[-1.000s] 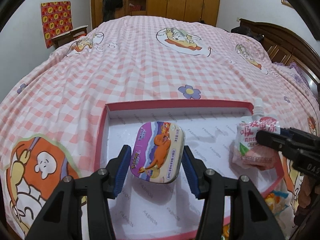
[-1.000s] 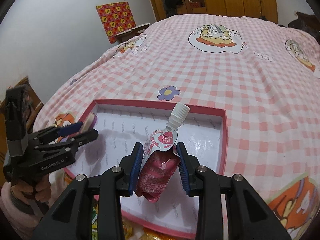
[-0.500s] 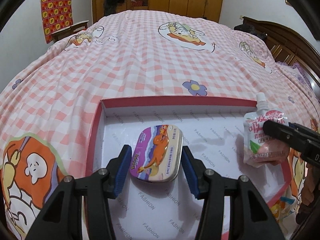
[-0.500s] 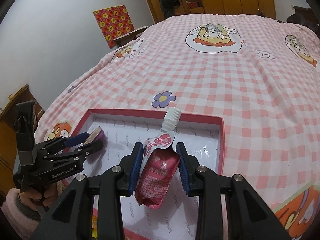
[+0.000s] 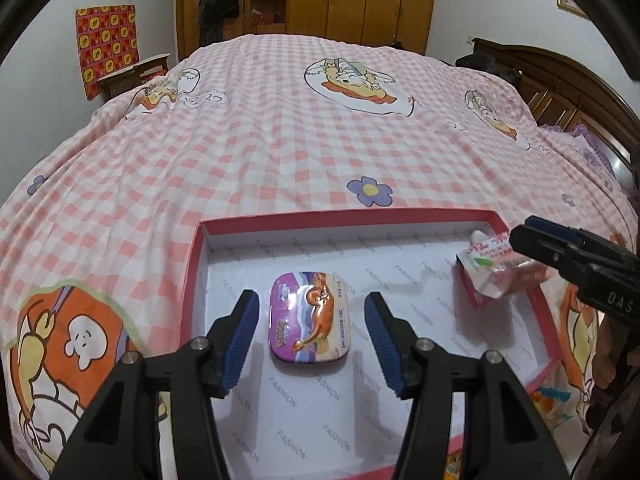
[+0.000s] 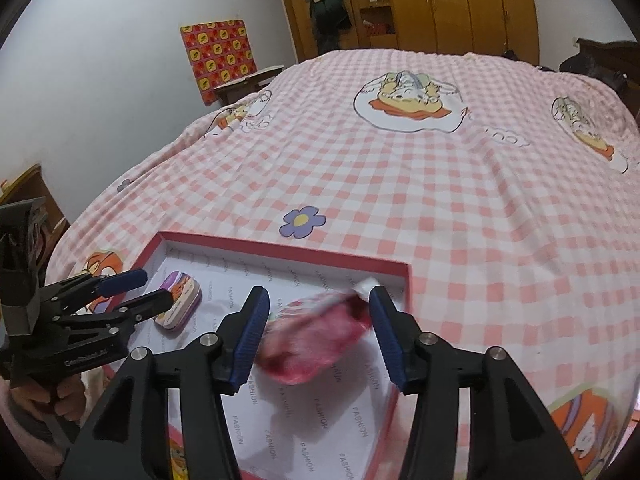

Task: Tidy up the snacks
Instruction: 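Open the left tool to drop the tin while the right tool releases the pouch in the box, then move the left tool to the burger gummy packet while the right tool approaches the blue-wrapped candy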

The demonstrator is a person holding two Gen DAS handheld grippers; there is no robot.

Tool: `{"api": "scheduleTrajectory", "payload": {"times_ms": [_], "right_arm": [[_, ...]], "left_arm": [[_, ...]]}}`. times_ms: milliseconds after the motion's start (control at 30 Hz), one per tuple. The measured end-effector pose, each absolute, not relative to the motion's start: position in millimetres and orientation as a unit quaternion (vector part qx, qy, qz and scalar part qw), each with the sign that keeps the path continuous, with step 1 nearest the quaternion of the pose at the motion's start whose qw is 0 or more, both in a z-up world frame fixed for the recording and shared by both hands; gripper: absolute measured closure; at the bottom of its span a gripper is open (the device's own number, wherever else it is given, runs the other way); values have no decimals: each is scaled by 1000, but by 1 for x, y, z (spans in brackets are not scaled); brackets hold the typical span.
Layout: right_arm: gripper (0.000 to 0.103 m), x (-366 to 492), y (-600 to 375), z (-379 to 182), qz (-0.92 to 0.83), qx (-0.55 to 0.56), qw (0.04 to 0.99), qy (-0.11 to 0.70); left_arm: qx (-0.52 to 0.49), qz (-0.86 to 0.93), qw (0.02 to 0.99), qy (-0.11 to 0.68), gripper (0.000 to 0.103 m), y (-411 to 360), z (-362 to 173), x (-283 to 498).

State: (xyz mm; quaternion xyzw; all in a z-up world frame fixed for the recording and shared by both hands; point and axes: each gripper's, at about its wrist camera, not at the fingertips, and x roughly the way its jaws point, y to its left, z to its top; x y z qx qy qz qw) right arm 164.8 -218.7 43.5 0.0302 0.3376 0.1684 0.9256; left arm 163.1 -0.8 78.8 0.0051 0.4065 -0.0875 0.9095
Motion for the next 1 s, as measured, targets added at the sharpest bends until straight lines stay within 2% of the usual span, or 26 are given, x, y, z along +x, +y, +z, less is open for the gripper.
{"api": "scheduleTrajectory", "payload": {"times_ms": [633,1000], "right_arm": [[49,115,-215,58,183,17,924,337],[49,82,-201,47,185,17,911,369]], "left_arm": [[-12,-72,901,428,45,24,95,113],[-19,-76,899,430,45,29,98,72]]}}
